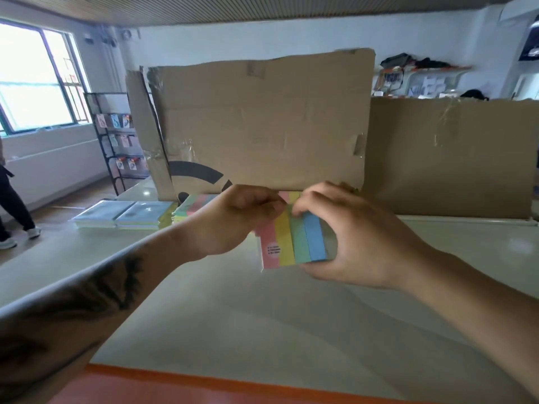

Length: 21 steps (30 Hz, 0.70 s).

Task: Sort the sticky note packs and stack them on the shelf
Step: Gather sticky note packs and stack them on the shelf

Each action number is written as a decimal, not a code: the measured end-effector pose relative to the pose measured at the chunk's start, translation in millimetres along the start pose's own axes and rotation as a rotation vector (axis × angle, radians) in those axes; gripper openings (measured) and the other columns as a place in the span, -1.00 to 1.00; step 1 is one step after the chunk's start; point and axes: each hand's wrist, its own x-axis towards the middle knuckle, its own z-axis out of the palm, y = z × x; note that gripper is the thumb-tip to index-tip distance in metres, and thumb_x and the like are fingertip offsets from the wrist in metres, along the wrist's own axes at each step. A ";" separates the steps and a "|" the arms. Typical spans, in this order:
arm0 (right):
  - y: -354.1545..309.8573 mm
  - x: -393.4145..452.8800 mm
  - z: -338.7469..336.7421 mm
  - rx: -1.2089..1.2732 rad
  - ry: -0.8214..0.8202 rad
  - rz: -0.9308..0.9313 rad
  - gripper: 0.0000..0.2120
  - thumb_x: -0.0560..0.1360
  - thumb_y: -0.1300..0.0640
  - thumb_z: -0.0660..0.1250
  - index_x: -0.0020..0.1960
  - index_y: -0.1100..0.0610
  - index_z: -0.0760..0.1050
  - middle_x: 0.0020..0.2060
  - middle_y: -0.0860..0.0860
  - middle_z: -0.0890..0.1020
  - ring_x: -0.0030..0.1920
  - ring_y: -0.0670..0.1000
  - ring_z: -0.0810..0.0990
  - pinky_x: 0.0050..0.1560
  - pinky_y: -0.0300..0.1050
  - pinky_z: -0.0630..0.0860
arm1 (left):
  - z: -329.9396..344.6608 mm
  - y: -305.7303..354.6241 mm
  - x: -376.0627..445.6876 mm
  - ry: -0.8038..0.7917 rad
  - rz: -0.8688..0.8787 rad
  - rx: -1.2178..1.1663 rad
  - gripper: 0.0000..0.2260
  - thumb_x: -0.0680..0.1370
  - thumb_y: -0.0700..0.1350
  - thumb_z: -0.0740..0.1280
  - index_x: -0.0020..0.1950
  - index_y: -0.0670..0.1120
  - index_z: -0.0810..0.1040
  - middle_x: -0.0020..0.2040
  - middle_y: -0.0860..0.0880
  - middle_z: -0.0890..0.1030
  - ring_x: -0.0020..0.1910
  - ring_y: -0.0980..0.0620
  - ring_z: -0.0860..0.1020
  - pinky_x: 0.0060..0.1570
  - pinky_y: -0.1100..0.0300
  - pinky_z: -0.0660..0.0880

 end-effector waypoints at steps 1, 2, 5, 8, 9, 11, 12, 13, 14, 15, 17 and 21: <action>-0.2 -0.1 -0.3 0.052 0.008 0.025 -0.41 0.25 -0.15 0.58 0.19 -0.14 0.42 0.17 -0.23 0.49 0.14 -0.08 0.52 0.14 -0.03 0.52 | -0.7 -0.1 -1.1 -0.004 0.003 0.041 -0.84 0.67 -0.14 0.31 0.11 -0.18 0.65 -0.13 -0.03 0.64 -0.18 0.12 0.51 -0.12 0.27 0.45; 0.0 0.1 -0.3 0.130 0.012 0.057 -0.43 0.25 -0.13 0.61 0.16 -0.14 0.44 0.11 -0.27 0.49 0.12 -0.15 0.51 0.13 -0.15 0.50 | -3.4 -0.4 -2.5 -0.010 0.011 0.113 -0.83 0.64 -0.09 0.37 0.18 -0.10 0.65 -0.05 0.00 0.68 -0.12 0.16 0.56 -0.06 0.27 0.49; 1.7 0.7 1.9 0.294 0.000 0.119 -0.48 0.22 -0.09 0.69 0.05 -0.11 0.49 0.02 -0.39 0.48 0.10 -0.24 0.50 0.04 -0.40 0.37 | -16.8 0.4 -14.8 -0.052 0.043 0.416 -0.41 0.42 0.31 0.47 0.42 0.22 0.48 0.25 0.27 0.56 0.22 0.29 0.51 0.16 0.30 0.44; -0.3 0.3 4.5 0.376 -0.039 0.176 -0.51 0.20 -0.11 0.70 -0.06 -0.09 0.47 -0.04 -0.21 0.53 0.04 -0.08 0.52 -0.04 -0.32 0.43 | -16.8 7.5 -31.2 -0.138 0.039 0.637 -0.15 0.31 0.48 0.44 0.54 0.33 0.24 0.36 0.44 0.32 0.33 0.34 0.34 0.30 0.28 0.33; -2.2 0.4 5.1 0.400 -0.049 0.189 -0.52 0.20 -0.11 0.70 -0.08 -0.09 0.46 -0.06 -0.17 0.53 0.02 -0.06 0.53 -0.05 -0.31 0.44 | -14.3 9.4 -34.1 -0.133 0.036 0.703 -0.13 0.31 0.47 0.44 0.55 0.33 0.21 0.36 0.44 0.30 0.32 0.32 0.32 0.33 0.26 0.32; -7.3 0.6 7.5 0.422 -0.083 0.198 -0.54 0.20 -0.13 0.69 -0.10 -0.13 0.45 -0.07 -0.16 0.52 0.01 -0.08 0.53 -0.06 -0.33 0.46 | -9.9 12.5 -37.7 -0.105 0.019 0.745 -0.15 0.33 0.44 0.45 0.55 0.32 0.21 0.36 0.41 0.32 0.33 0.26 0.33 0.36 0.20 0.35; -9.4 0.5 8.7 0.424 -0.098 0.200 -0.54 0.20 -0.15 0.68 -0.10 -0.16 0.45 -0.05 -0.19 0.52 0.02 -0.10 0.53 -0.06 -0.32 0.47 | -9.6 13.1 -39.0 -0.104 0.009 0.737 -0.16 0.33 0.42 0.47 0.54 0.31 0.22 0.36 0.41 0.34 0.33 0.25 0.34 0.36 0.19 0.36; -11.3 0.0 9.2 0.429 -0.112 0.204 -0.52 0.21 -0.17 0.68 -0.07 -0.19 0.44 -0.03 -0.23 0.51 0.04 -0.14 0.52 -0.04 -0.33 0.46 | -10.5 14.7 -40.5 -0.114 -0.002 0.726 -0.17 0.34 0.39 0.49 0.54 0.31 0.23 0.36 0.40 0.34 0.32 0.24 0.34 0.35 0.20 0.36; -13.6 -0.8 9.1 0.437 -0.133 0.212 -0.49 0.22 -0.20 0.68 -0.01 -0.23 0.44 0.03 -0.30 0.50 0.09 -0.21 0.50 -0.02 -0.37 0.44 | -12.8 15.6 -41.9 -0.122 -0.017 0.719 -0.18 0.35 0.36 0.50 0.53 0.30 0.23 0.36 0.39 0.35 0.31 0.24 0.34 0.34 0.21 0.35; -15.7 -1.6 8.8 0.447 -0.160 0.218 -0.42 0.24 -0.23 0.67 0.11 -0.28 0.42 0.11 -0.40 0.48 0.16 -0.31 0.46 0.02 -0.43 0.41 | -17.2 15.3 -43.1 -0.122 -0.038 0.721 -0.19 0.35 0.33 0.52 0.53 0.30 0.24 0.35 0.38 0.35 0.29 0.24 0.35 0.32 0.22 0.35; -18.3 -2.8 7.7 0.473 -0.210 0.214 -0.21 0.28 -0.30 0.62 0.38 -0.38 0.28 0.31 -0.50 0.36 0.31 -0.43 0.34 0.17 -0.47 0.36 | -28.7 13.6 -44.5 -0.109 -0.076 0.729 -0.21 0.35 0.25 0.57 0.50 0.29 0.28 0.32 0.33 0.38 0.26 0.19 0.37 0.29 0.19 0.36; -18.3 -1.9 4.9 0.482 -0.233 0.238 -0.13 0.34 -0.36 0.53 0.48 -0.50 0.09 0.43 -0.45 0.32 0.41 -0.36 0.33 0.37 -0.23 0.39 | -67.6 -1.0 -38.4 -0.028 -0.184 0.641 -0.22 0.34 0.04 0.64 0.46 0.24 0.34 0.28 0.22 0.44 0.23 0.10 0.43 0.16 0.26 0.41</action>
